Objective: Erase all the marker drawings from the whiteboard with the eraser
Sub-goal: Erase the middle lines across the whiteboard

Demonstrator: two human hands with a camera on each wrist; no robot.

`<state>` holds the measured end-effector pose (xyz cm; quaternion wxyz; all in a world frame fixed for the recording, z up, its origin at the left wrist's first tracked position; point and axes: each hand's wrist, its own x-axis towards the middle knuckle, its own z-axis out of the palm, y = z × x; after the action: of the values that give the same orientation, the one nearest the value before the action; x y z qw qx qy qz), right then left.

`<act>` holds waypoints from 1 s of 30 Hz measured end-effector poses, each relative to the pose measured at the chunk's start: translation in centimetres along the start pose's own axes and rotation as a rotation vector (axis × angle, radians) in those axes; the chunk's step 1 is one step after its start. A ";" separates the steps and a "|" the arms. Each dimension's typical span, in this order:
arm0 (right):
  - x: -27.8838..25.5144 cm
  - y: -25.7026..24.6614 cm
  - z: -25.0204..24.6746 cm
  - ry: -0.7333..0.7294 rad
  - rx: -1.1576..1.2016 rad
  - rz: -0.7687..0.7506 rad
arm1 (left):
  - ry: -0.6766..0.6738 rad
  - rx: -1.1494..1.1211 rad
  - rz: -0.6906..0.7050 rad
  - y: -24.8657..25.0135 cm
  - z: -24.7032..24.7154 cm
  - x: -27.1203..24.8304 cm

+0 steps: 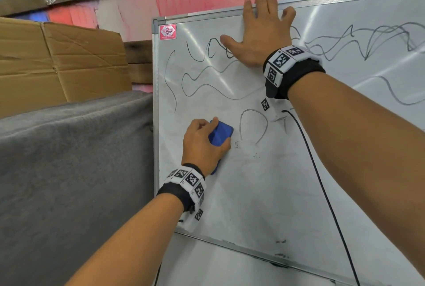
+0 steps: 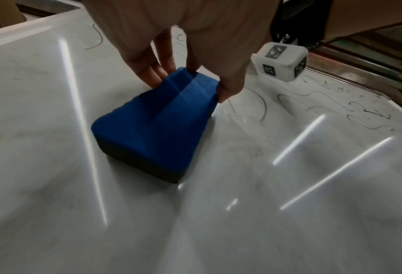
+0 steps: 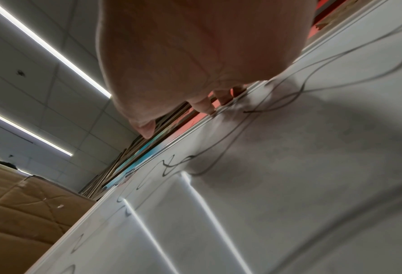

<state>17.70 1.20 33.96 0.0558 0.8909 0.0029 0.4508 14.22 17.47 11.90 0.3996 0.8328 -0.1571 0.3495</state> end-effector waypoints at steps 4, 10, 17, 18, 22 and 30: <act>0.1 0.2 -0.1 -0.003 -0.006 -0.006 | -0.020 0.012 0.006 0.2 0.2 -0.6; 0.1 0.4 0.0 -0.011 -0.008 -0.012 | 0.004 0.012 -0.022 0.9 -0.3 0.2; 0.1 0.4 0.3 -0.001 -0.009 -0.008 | -0.120 0.070 0.029 0.2 0.9 -2.4; 0.1 0.3 0.2 -0.003 -0.007 -0.008 | -0.121 0.071 0.029 0.3 0.8 -2.2; 0.1 0.4 0.0 0.001 -0.010 -0.009 | -0.078 0.030 0.012 1.1 0.9 -1.5; 0.2 0.5 0.1 -0.020 -0.017 -0.001 | -0.108 0.014 0.093 1.7 2.6 -3.4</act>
<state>17.82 0.74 34.10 0.0639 0.8947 -0.0009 0.4420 12.08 14.34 9.27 0.3681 0.8449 -0.2145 0.3236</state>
